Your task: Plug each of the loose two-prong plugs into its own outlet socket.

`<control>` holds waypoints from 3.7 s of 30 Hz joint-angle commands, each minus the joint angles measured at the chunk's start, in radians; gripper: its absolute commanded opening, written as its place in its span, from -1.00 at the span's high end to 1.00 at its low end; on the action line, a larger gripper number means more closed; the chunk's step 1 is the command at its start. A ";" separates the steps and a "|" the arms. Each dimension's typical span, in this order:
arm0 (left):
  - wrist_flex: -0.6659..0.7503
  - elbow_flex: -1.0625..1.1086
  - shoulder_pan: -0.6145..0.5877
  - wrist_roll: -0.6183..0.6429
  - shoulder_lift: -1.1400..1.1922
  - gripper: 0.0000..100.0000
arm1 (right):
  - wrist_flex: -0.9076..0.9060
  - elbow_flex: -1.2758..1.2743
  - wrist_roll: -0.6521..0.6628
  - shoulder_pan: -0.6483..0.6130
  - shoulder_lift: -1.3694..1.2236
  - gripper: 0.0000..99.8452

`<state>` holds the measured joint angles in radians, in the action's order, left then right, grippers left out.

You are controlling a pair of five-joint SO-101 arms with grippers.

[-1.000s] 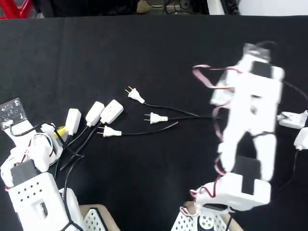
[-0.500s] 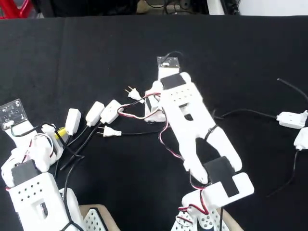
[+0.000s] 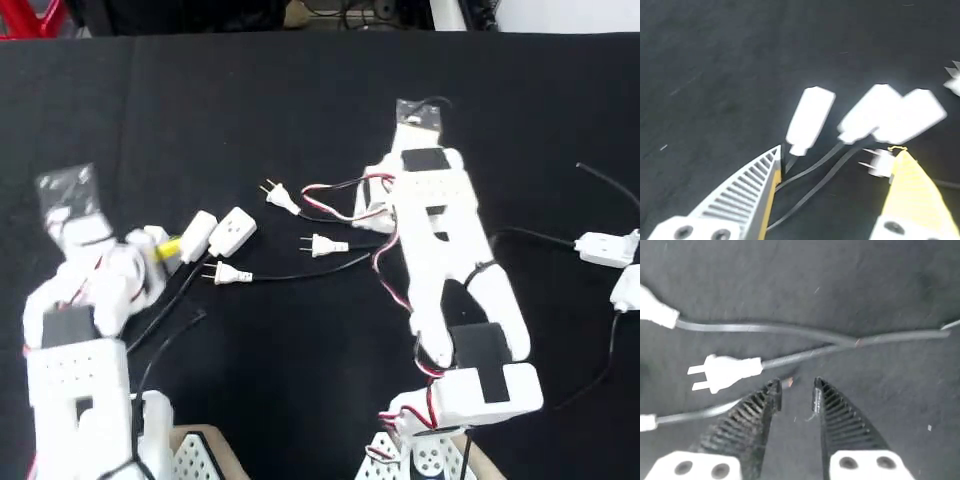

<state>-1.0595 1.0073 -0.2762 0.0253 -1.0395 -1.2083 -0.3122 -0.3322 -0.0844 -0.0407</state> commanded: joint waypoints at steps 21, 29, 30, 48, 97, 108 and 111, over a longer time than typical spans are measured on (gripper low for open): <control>-0.282 -0.730 -0.005 -0.377 0.934 0.32 | 0.318 -0.137 0.020 0.035 0.027 0.79; -0.060 -0.576 -0.033 -0.377 0.936 0.35 | 0.316 -0.139 0.020 0.034 0.028 0.79; -0.029 -0.558 -0.045 -0.379 0.936 0.38 | 0.316 -0.139 0.020 0.034 0.028 0.79; 0.192 -0.338 0.001 -0.413 0.936 0.47 | 0.319 -0.137 0.020 0.034 0.027 0.79; 0.180 -0.079 0.415 -0.620 0.626 0.70 | 0.321 -0.136 0.020 0.066 0.035 0.79; 0.143 -0.079 0.412 -0.491 0.614 0.52 | 0.321 -0.136 0.020 0.066 0.035 0.79; 0.086 -0.084 0.432 -0.491 0.614 0.52 | 0.321 -0.136 0.020 0.066 0.035 0.79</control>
<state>-0.9183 0.9367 0.1488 -0.4780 -0.4104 -0.9014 -0.4534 -0.3199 -0.0276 -0.0407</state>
